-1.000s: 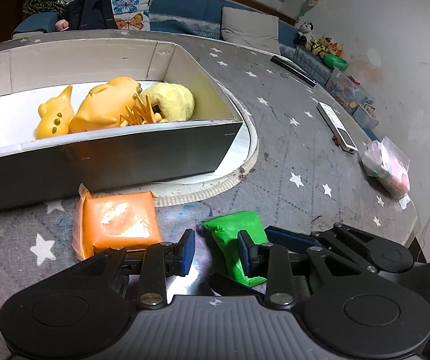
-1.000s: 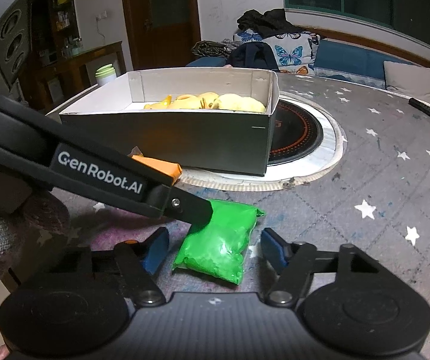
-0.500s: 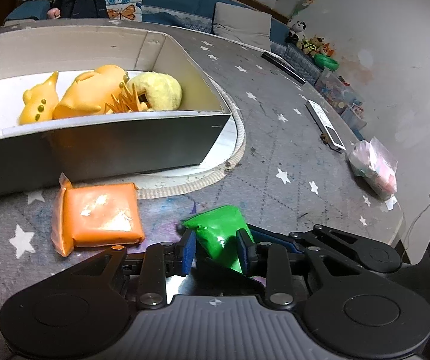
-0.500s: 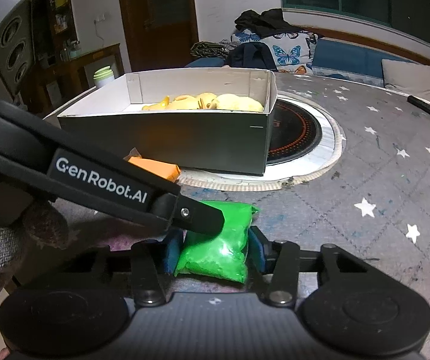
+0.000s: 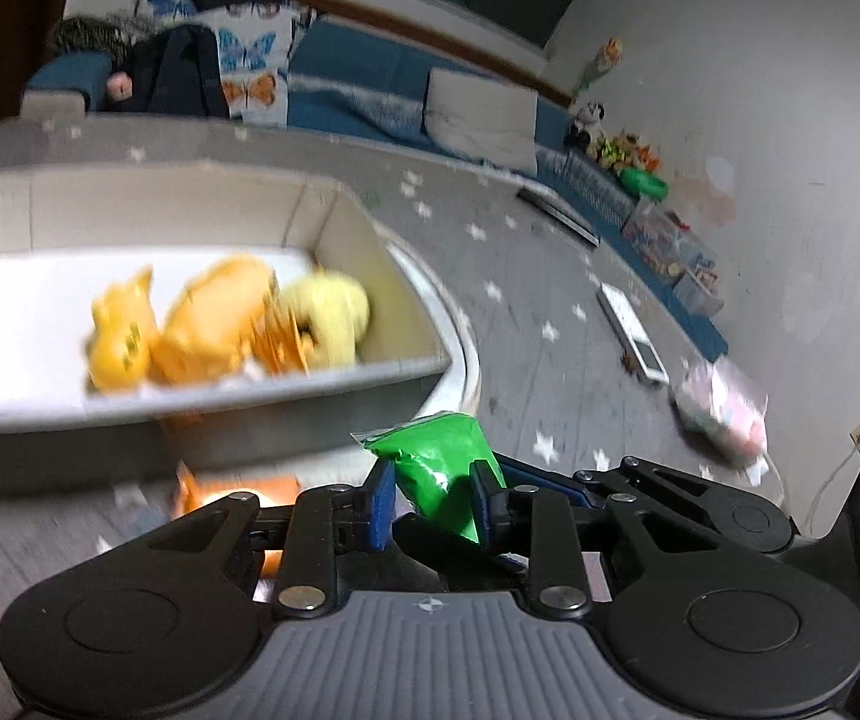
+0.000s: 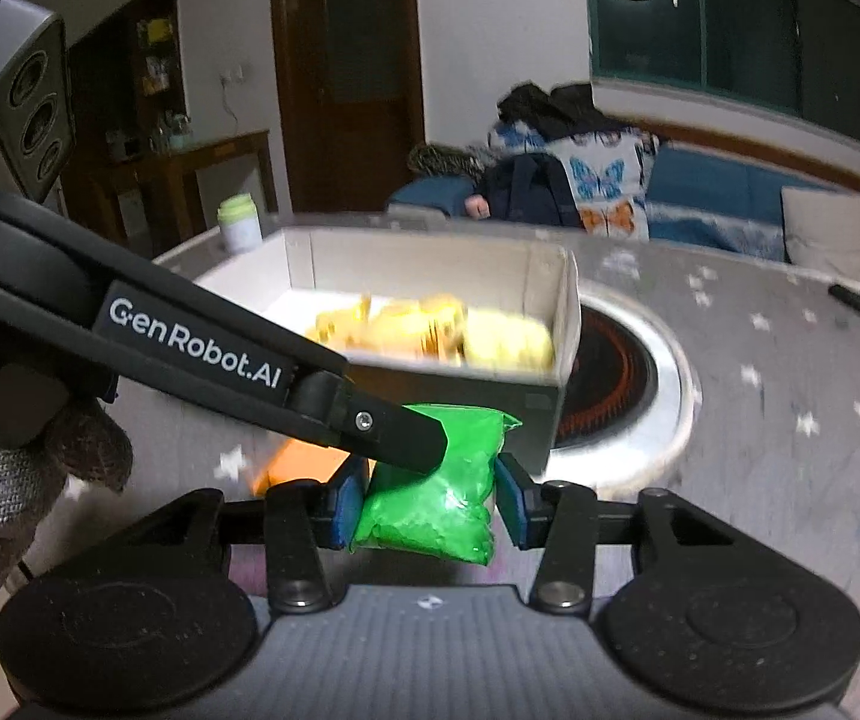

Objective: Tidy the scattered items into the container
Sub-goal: 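Lift the green bag over the box wall and open the right gripper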

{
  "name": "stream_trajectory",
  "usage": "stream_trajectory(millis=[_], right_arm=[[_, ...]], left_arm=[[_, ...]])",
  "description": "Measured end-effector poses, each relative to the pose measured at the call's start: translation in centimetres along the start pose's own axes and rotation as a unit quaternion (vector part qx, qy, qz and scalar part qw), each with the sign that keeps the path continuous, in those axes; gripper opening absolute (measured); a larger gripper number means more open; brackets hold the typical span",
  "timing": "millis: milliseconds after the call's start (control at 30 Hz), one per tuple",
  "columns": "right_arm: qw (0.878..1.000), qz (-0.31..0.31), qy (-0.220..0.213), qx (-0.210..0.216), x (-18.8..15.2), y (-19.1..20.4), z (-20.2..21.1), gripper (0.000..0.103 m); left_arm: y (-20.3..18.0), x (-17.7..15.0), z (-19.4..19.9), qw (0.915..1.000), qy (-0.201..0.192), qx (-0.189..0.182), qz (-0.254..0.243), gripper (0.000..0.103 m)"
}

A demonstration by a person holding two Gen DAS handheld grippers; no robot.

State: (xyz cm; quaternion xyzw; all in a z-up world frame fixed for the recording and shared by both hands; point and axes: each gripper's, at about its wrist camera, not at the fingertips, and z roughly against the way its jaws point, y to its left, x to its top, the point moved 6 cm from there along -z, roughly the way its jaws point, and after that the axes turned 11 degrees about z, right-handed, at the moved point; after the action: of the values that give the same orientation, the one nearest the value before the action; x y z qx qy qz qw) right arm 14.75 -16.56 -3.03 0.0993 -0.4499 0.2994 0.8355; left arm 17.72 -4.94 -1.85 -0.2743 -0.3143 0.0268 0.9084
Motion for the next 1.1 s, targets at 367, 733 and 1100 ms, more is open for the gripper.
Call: stream_trajectory(millis=[367, 733, 1100], right_arm=[[0.999, 0.032, -0.041, -0.008, 6.4, -0.6, -3.7, 0.045], [0.999, 0.024, -0.035, 0.010, 8.1, -1.3, -9.4, 0.043], [0.999, 0.035, -0.030, 0.006, 6.6, -1.2, -9.3, 0.044]], left_arm=[[1.1, 6.1, 0.4, 0.9974, -0.066, 0.030, 0.004, 0.028], [4.9, 8.8, -2.7, 0.9959, -0.063, 0.052, 0.039, 0.028], [5.6, 8.2, -2.6, 0.9959, -0.063, 0.044, 0.049, 0.030]])
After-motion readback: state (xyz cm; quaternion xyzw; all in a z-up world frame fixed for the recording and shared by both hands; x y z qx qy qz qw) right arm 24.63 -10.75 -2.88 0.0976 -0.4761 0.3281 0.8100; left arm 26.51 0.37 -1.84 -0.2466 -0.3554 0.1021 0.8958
